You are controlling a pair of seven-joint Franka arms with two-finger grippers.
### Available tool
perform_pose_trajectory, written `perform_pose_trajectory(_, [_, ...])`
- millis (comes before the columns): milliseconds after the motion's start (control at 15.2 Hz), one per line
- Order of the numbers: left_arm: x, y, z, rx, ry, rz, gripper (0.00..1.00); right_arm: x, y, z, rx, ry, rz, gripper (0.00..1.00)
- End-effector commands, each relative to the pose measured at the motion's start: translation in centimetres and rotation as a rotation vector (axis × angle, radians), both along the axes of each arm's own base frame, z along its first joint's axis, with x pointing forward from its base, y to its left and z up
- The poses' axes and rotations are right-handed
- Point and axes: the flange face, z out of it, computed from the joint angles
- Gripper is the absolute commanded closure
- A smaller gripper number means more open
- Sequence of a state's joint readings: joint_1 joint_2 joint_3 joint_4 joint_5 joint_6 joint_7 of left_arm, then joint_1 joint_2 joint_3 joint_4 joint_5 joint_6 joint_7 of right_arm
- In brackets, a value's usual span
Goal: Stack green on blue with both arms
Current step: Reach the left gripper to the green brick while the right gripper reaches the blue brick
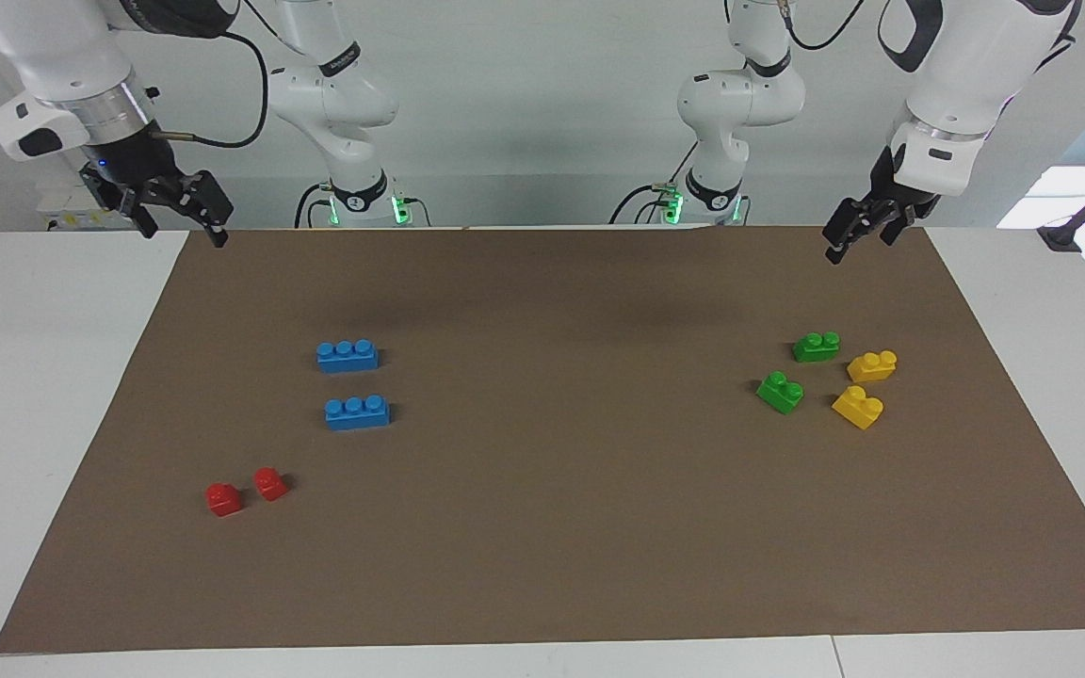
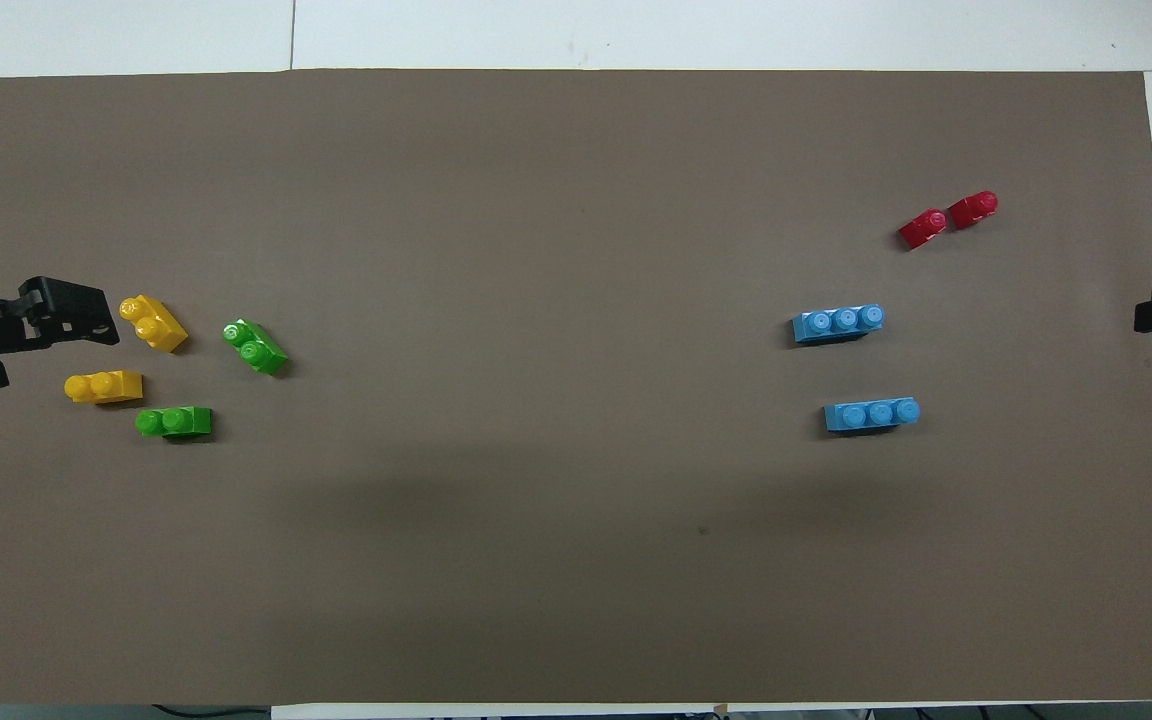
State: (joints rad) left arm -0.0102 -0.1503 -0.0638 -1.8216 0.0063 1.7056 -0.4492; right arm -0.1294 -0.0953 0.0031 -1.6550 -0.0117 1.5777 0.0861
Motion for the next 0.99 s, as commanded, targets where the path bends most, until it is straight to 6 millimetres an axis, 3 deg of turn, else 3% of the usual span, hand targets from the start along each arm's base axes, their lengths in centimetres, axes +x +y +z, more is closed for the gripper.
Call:
perform_pose_trajectory(0, [-2.4, -0.3, -2.3, -0.020, -0.034, 0.166, 0.00, -0.4, -2.6, -0.7, -0.003, -0.008, -0.040, 0.00])
perform_pose_trajectory(197, [-2.4, -1.0, -5.5, -0.022, -0.004, 0.298, 0.00, 0.0, -2.8, -0.3, -0.008, -0.060, -0.082, 0.00])
perform_pose_trajectory(395, [-2.2, -1.6, -8.6, -0.039, -0.044, 0.419, 0.00, 0.3, -1.8, -1.2, 0.022, -0.058, -0.308, 0.00])
perform_pose_trajectory(658, [-0.3, -1.7, -13.1, -0.041, -0.029, 0.461, 0.00, 0.0, 1.8, -4.3, 0.152, 0.049, -0.949, 0.00])
perform_pose_trajectory(921, [1.7, -1.6, -17.4, -0.045, -0.024, 0.463, 0.00, 0.9, 1.4, -8.0, 0.225, 0.173, -1.134, 0.00])
